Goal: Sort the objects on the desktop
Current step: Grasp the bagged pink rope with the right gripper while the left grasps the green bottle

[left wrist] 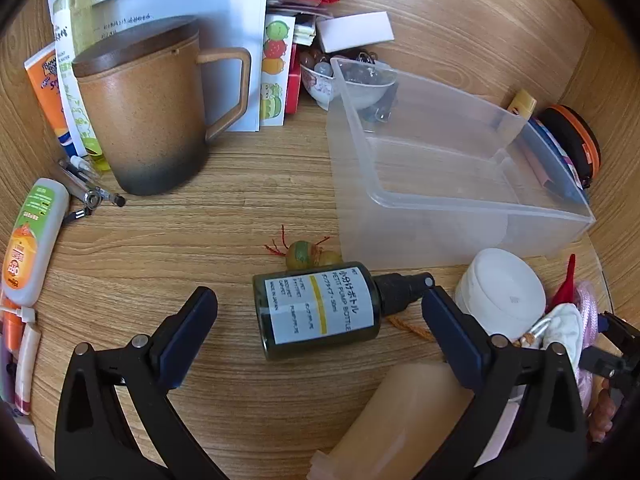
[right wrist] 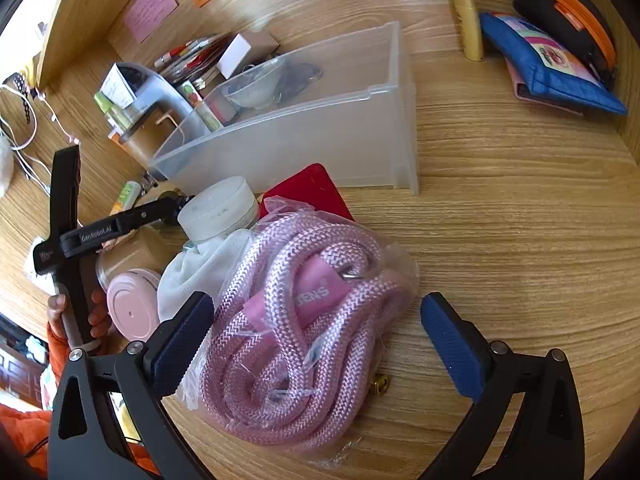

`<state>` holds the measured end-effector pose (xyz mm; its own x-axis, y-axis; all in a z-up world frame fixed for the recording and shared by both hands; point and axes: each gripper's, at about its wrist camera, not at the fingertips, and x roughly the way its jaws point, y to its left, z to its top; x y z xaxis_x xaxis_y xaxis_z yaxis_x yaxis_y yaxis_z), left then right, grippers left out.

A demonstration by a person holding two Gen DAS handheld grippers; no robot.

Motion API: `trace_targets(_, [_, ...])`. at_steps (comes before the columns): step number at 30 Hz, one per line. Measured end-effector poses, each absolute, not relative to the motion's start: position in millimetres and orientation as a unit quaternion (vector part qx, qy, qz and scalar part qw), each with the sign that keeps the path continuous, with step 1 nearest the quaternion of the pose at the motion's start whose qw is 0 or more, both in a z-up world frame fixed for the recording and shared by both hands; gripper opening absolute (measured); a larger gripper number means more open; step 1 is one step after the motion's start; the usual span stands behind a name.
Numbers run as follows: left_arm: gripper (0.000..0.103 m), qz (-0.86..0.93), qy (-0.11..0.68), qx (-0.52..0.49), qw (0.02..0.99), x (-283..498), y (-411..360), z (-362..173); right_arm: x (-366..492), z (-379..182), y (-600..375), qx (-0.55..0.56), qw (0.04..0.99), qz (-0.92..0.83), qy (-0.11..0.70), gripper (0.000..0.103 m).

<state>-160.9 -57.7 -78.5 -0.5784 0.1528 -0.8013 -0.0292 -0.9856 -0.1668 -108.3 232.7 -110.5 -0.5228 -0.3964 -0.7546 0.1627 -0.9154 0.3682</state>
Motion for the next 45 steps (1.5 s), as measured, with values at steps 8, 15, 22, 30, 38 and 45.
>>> trace_targets(8, [0.103,0.88,-0.103,-0.46,0.055,-165,-71,-88,-107,-108,208,0.472,0.139,-0.87,-0.031,0.099])
trace_targets(15, [0.088,0.885,-0.095,-0.452,0.063,-164,-67,-86,-100,-106,208,0.455,0.14,-0.879,-0.028,0.089])
trace_targets(22, [0.077,0.888,-0.078,-0.449,0.057,-164,-65,-85,-91,-104,212,0.436,0.139,-0.889,-0.034,0.08])
trace_targets(30, [0.077,0.902,-0.062,-0.425,0.041,-151,-68,-75,-85,-94,229,0.424,0.119,-0.897,-0.04,0.074])
trace_targets(38, [0.077,0.912,-0.064,-0.405,0.029,-135,-68,-59,-82,-85,242,0.41,0.102,-0.905,-0.043,0.071])
trace_targets(45, [0.077,0.923,-0.063,-0.378,0.036,-121,-64,-40,-77,-68,247,0.388,0.096,-0.916,-0.036,0.069])
